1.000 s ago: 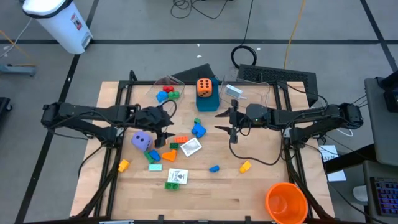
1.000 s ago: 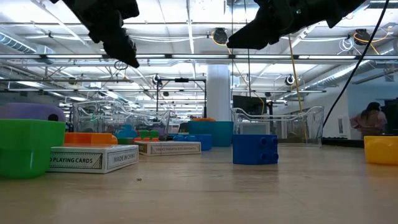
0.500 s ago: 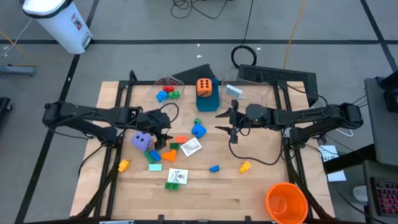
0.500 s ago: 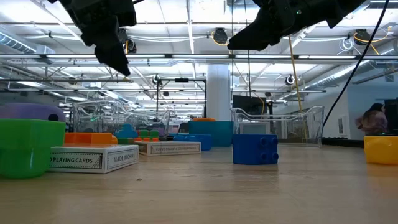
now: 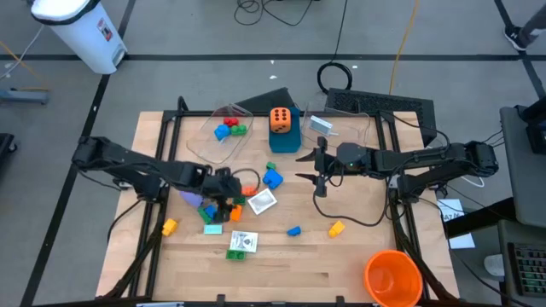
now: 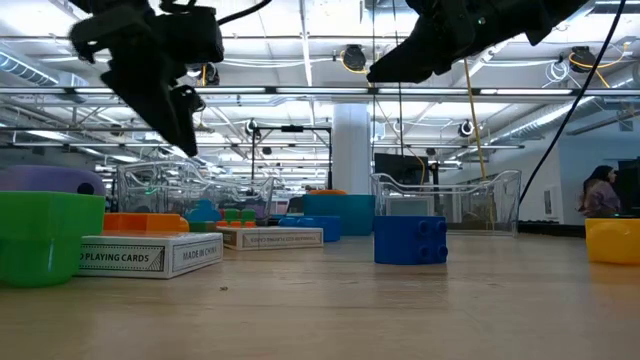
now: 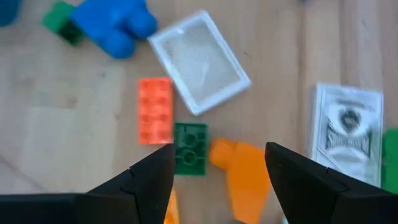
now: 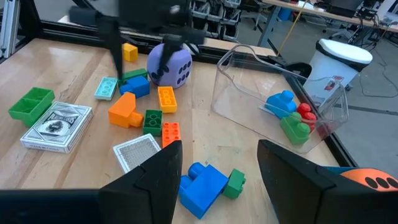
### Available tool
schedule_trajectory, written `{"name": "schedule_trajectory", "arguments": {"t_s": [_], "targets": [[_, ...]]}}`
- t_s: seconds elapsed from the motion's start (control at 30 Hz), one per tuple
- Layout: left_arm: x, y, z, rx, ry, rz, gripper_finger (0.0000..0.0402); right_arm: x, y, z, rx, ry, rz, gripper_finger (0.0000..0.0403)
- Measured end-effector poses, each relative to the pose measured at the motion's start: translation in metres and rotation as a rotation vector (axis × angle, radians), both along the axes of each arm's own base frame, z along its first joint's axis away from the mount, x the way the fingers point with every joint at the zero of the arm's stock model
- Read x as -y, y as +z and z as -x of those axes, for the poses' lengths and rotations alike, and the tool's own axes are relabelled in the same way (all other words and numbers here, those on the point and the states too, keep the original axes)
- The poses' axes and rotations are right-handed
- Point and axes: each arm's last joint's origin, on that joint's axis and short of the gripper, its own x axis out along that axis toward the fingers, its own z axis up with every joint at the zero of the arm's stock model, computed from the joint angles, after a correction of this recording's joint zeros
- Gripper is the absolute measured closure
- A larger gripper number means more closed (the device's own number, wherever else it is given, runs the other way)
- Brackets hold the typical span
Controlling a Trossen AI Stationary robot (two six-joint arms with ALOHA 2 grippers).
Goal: Pick & Place Toys
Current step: Put the orange game piece into the left transparent bin
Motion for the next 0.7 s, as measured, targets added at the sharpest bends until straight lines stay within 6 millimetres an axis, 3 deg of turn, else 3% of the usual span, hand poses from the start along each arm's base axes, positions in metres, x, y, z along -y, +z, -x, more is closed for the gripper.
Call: {"name": "schedule_trajectory", "arguments": {"t_s": [0.33, 0.7], "targets": [[0.037, -0.018, 0.003, -0.095, -0.208, -0.019, 0.0147, 0.000, -0.001, 0.000, -0.009, 0.001, 0.007, 0.0202], [0.036, -0.047, -0.010, -0.192, -0.205, -0.076, 0.0147, 0.000, -0.002, 0.001, -0.028, 0.001, 0.006, 0.0202]]}}
